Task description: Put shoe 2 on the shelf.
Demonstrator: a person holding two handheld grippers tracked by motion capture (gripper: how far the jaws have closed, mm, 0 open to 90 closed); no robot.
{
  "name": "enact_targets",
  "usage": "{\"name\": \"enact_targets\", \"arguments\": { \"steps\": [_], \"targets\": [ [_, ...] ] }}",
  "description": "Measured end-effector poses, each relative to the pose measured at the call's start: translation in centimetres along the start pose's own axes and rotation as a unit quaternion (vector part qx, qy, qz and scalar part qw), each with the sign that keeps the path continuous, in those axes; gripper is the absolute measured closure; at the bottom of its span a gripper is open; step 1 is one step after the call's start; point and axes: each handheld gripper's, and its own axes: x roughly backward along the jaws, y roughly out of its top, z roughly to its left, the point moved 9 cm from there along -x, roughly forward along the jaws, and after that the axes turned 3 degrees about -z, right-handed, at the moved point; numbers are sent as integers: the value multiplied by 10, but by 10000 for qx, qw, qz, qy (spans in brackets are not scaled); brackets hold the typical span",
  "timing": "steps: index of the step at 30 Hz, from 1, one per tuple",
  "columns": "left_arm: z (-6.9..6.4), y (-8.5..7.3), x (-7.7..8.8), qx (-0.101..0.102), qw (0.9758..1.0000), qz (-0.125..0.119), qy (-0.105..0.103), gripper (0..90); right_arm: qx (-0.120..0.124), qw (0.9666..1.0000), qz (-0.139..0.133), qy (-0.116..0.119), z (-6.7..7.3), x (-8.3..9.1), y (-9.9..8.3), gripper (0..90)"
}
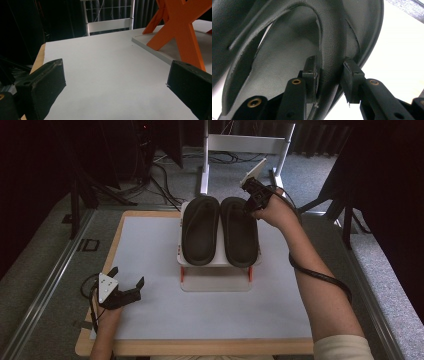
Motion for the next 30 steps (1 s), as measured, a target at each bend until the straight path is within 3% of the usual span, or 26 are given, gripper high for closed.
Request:
{"name": "enact_targets", "arguments": {
  "steps": [12,18,21,27,29,30],
  "targets": [
    [0,0,0,-5,10000,12,-7,12,-11,9995,26,302,16,0,0,613],
    [0,0,0,2,10000,10,-10,12,-43,9994,32,345,15,0,-2,601],
    [0,0,0,8,10000,3,-12,12,-28,9990,-141,413,13,2,0,502],
    [0,0,0,3,10000,10,-16,12,-45,9979,-494,406,8,15,4,426],
    [0,0,0,11,10000,11,-14,12,-46,9972,-657,355,1,21,3,315],
    [0,0,0,8,10000,10,-15,12,-46,9972,-657,355,1,21,3,315]
  ]
}}
